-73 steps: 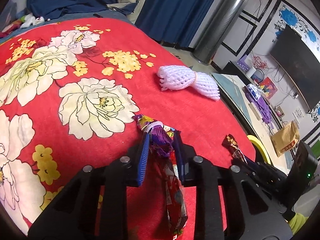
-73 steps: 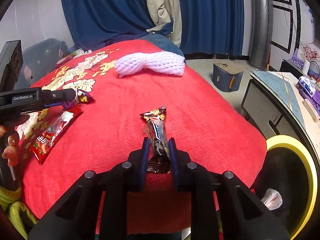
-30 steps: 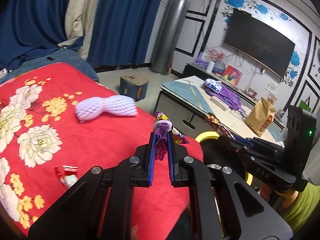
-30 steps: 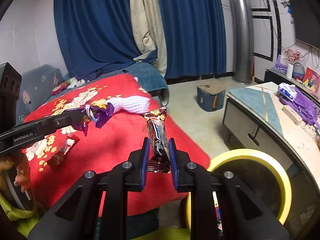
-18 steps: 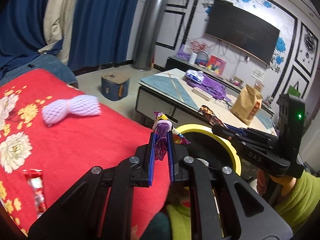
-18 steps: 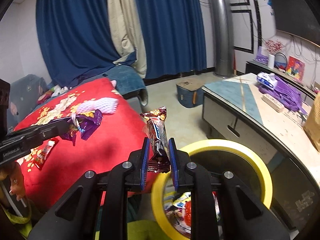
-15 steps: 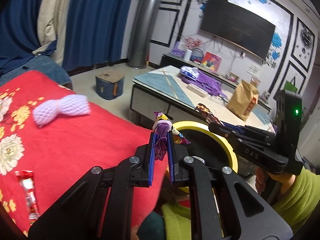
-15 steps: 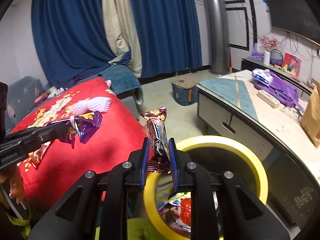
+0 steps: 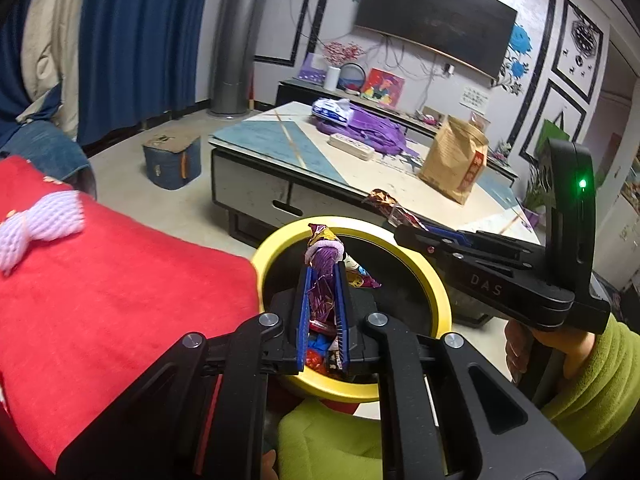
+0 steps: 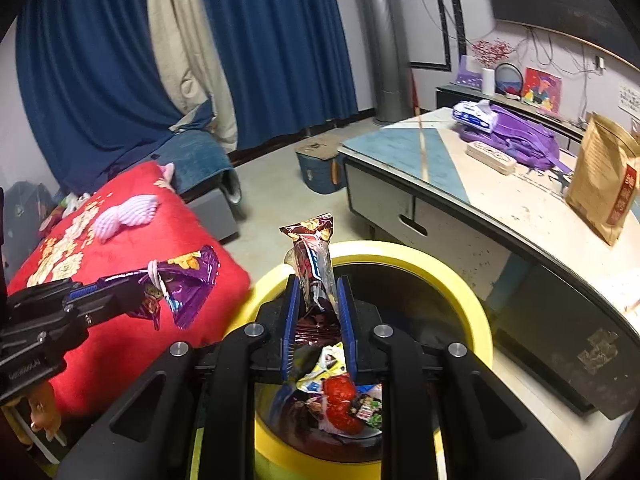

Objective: Collect trash
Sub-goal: 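Open both tools to drop the wrapper and candy bar into the bin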

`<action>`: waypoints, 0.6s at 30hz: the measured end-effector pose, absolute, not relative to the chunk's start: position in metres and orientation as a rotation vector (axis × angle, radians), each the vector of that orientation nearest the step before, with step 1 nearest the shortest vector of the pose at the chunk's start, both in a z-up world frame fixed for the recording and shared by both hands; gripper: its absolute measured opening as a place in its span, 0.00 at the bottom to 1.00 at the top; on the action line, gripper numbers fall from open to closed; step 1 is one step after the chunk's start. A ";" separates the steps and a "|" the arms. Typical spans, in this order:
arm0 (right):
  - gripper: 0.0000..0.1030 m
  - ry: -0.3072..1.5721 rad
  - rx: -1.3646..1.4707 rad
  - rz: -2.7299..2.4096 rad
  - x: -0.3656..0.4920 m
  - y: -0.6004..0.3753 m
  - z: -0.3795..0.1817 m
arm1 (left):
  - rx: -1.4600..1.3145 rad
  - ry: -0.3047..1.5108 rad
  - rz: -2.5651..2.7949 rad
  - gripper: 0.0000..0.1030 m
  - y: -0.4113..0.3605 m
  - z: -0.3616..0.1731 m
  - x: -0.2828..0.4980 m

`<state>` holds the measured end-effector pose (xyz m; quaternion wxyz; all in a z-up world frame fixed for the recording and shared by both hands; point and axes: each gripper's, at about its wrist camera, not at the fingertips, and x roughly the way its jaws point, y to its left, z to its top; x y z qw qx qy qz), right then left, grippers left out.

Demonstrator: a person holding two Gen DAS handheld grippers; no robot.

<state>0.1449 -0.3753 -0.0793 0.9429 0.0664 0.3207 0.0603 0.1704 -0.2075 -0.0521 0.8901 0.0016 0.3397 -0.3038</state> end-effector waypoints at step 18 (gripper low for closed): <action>0.19 0.730 0.193 0.045 0.157 -0.410 -0.105 | 0.017 0.799 -0.713 0.08 -0.248 -0.092 0.185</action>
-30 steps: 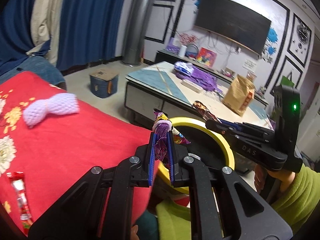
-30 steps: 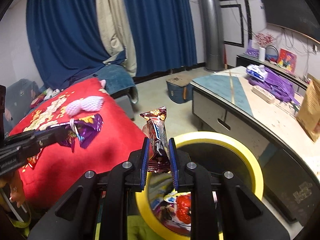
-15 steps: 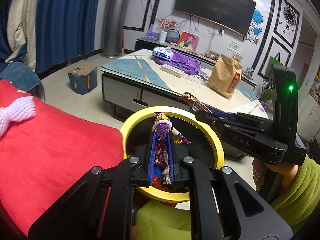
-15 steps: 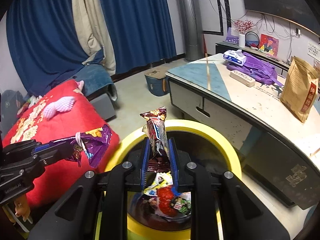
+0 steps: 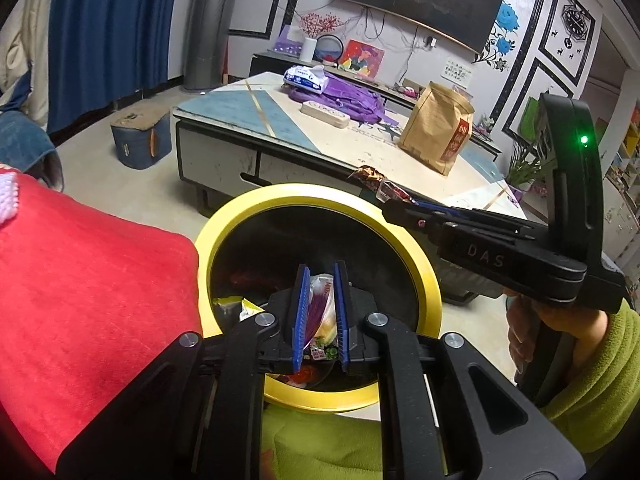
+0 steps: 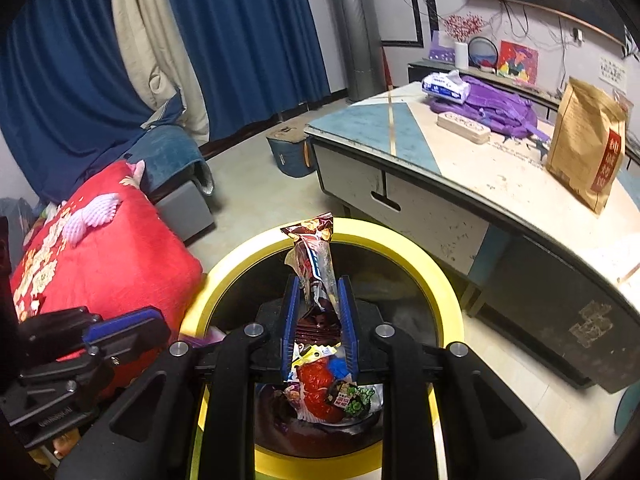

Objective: Collect trash
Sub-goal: 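Open both tools to drop the wrapper and candy bar into the bin, then move both tools back over the red wrapper and white mesh sleeve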

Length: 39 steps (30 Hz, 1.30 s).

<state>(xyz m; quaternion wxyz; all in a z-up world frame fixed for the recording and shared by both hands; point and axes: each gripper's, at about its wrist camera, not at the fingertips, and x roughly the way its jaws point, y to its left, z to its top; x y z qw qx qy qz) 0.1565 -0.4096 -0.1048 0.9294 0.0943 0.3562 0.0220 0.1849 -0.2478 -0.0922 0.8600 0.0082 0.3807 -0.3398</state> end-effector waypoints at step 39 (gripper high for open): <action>0.78 0.533 0.094 0.298 0.140 -0.281 -0.037 | -0.020 0.527 -0.178 0.90 -0.071 -0.020 0.135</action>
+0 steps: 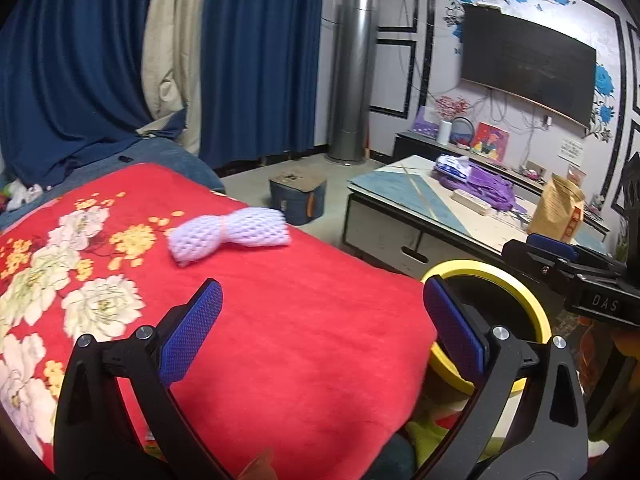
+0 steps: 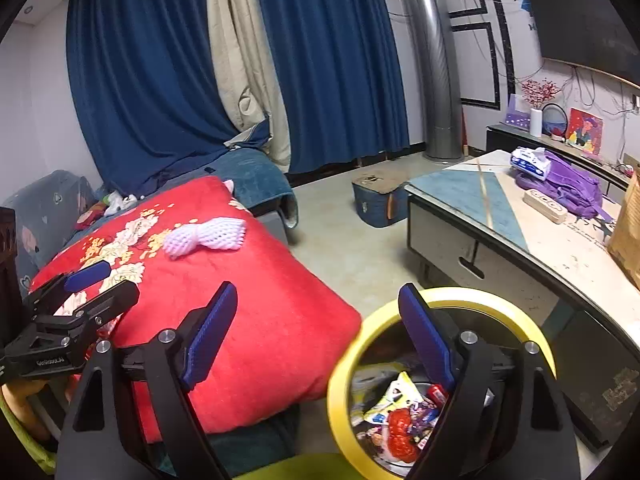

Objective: Collect trash
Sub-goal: 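Move both tools back over the red wrapper and white mesh sleeve, then grasp the red candy wrapper with the left tool while the right tool grasps the white mesh sleeve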

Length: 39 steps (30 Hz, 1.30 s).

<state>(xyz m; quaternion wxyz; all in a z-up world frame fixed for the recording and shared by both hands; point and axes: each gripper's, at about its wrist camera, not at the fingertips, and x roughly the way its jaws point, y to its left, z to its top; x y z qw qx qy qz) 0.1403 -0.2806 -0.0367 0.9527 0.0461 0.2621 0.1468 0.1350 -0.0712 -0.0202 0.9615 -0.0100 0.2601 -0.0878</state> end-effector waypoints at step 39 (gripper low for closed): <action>0.62 0.863 -0.042 0.487 0.350 -0.084 -0.101 | -0.273 0.889 -0.057 0.22 0.032 -0.095 0.135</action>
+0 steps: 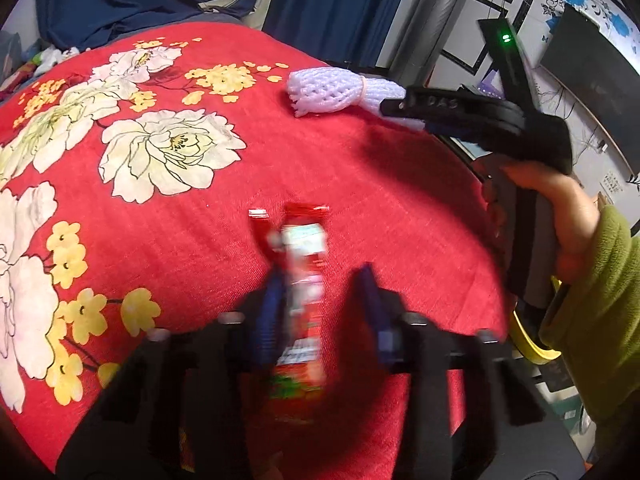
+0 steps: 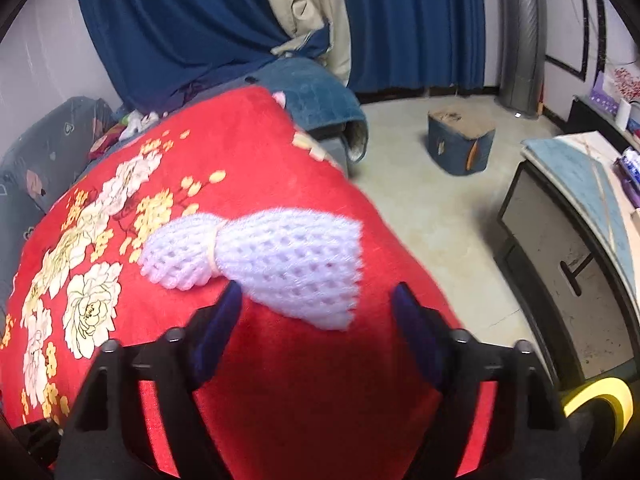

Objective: Collect trash
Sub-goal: 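Grasp the red candy wrapper with the left tool while the right tool grasps the white mesh sleeve, then carry the red wrapper and white mesh sleeve with both tools over the yellow bin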

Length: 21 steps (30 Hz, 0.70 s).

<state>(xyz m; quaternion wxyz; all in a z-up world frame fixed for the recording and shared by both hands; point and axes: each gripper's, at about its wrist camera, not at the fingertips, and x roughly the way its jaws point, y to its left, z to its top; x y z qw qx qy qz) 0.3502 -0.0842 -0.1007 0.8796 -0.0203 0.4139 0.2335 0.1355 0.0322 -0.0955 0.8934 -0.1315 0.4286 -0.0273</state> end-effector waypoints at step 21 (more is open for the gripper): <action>0.10 0.775 0.133 0.501 0.258 -0.169 -0.104 | -0.228 0.813 -0.268 0.06 -0.001 -0.091 0.134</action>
